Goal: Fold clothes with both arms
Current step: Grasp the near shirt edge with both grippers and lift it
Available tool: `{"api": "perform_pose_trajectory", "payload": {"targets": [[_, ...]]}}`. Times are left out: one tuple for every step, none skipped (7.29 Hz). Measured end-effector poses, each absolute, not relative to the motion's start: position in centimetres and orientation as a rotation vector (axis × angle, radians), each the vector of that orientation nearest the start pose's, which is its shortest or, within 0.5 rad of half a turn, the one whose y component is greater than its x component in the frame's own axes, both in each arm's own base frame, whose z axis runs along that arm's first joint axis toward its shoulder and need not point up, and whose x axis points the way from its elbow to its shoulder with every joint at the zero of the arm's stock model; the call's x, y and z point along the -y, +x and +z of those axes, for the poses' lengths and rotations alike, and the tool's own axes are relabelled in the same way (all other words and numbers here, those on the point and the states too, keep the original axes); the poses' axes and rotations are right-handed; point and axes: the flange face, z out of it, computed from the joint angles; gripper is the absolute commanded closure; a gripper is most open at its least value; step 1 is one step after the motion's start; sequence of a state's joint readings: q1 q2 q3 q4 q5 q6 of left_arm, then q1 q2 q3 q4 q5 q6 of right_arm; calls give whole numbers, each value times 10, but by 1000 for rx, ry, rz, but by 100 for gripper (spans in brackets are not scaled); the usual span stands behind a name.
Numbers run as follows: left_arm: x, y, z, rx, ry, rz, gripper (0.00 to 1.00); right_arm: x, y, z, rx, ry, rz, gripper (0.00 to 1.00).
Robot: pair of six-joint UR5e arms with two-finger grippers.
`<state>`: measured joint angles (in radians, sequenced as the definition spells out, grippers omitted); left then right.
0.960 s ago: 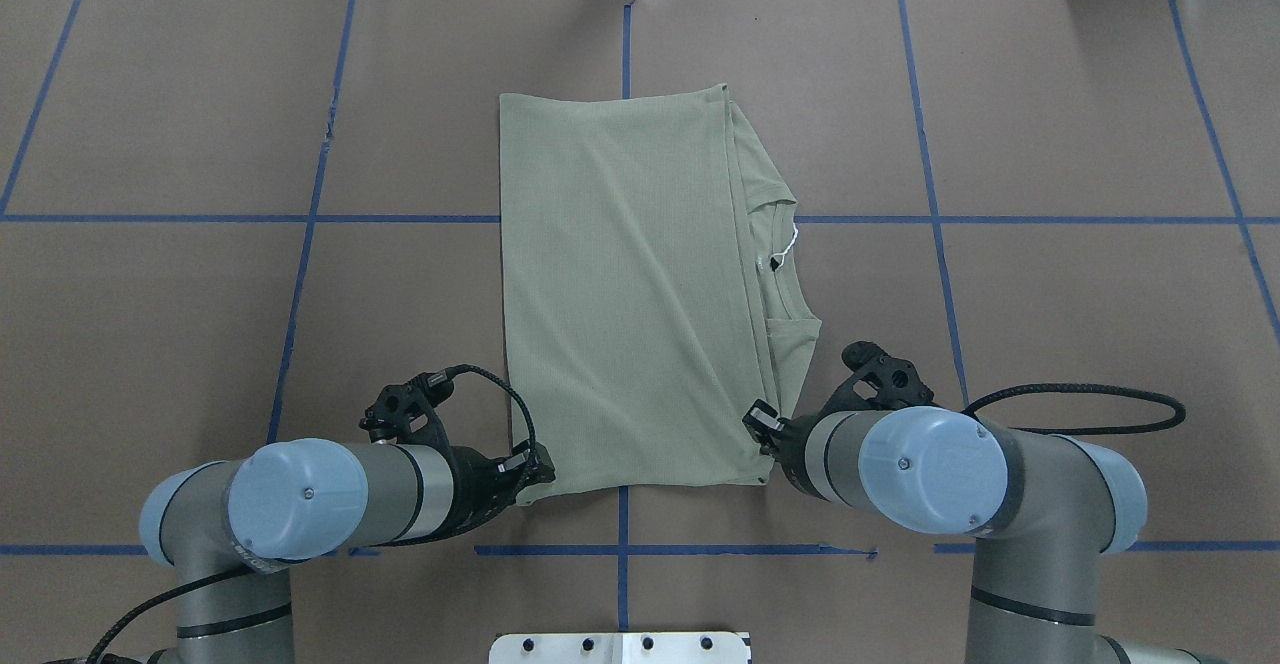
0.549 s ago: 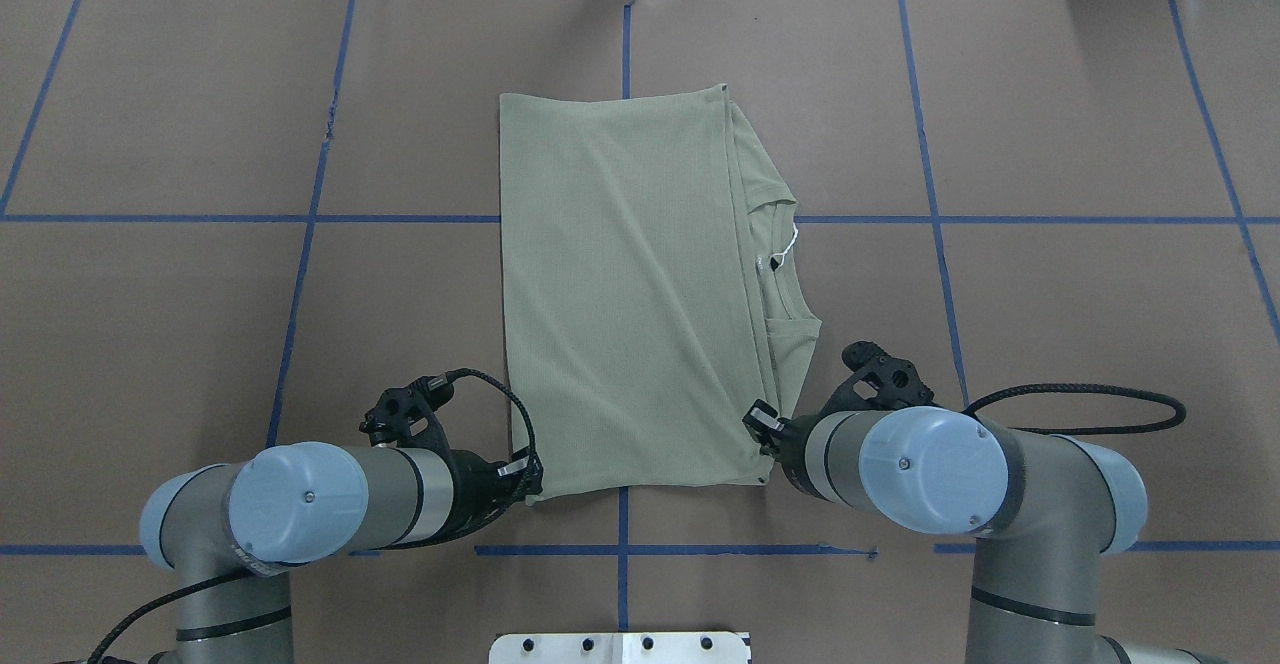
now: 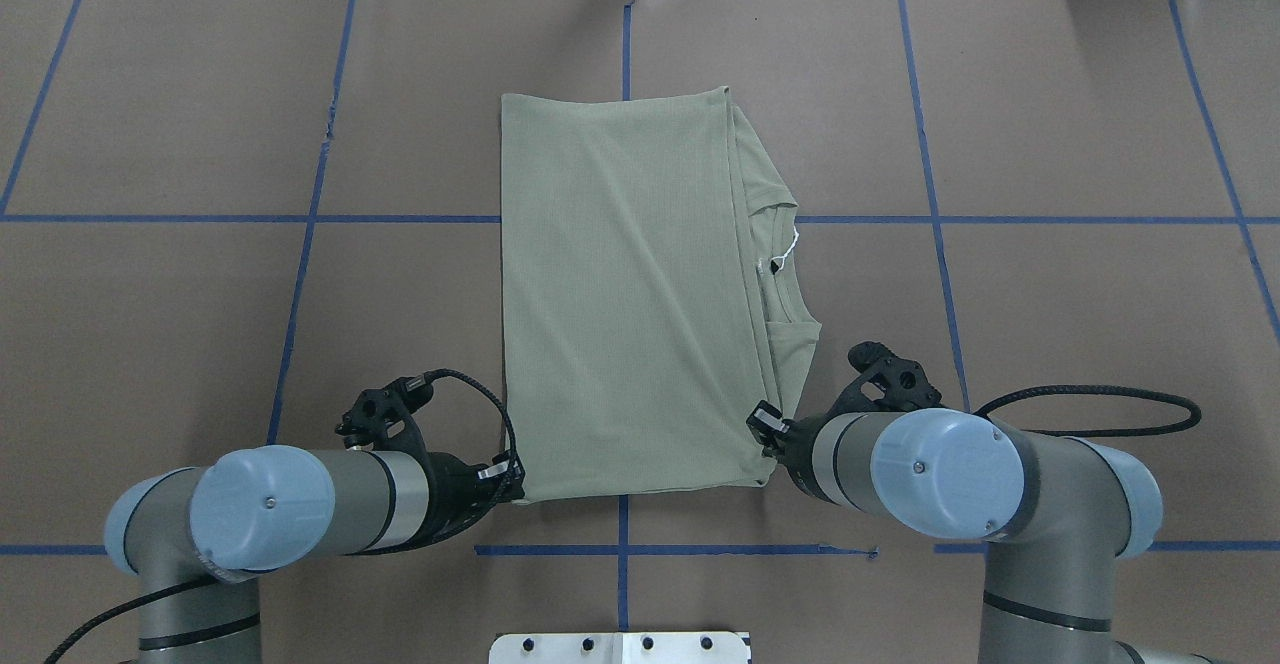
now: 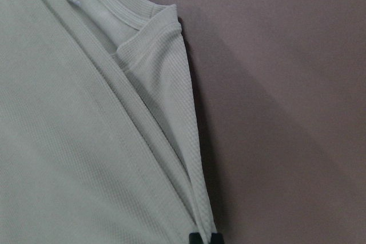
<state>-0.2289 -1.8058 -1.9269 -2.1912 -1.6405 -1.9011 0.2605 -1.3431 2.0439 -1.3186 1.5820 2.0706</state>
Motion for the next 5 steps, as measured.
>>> {"api": "perform_pose_trajectory", "payload": {"targets": [[240, 494, 294, -1235, -133, -440, 100, 250, -477, 293, 983, -146, 677, 100], [233, 485, 286, -1254, -150, -441, 100, 234, -474, 284, 1000, -174, 663, 100], [229, 475, 273, -1283, -168, -448, 100, 220, -466, 274, 1023, -202, 660, 100], [227, 464, 258, -1316, -175, -449, 100, 217, -453, 265, 1045, -213, 667, 100], [235, 453, 247, -1343, -164, -460, 100, 225, -442, 262, 1058, -205, 687, 100]]}}
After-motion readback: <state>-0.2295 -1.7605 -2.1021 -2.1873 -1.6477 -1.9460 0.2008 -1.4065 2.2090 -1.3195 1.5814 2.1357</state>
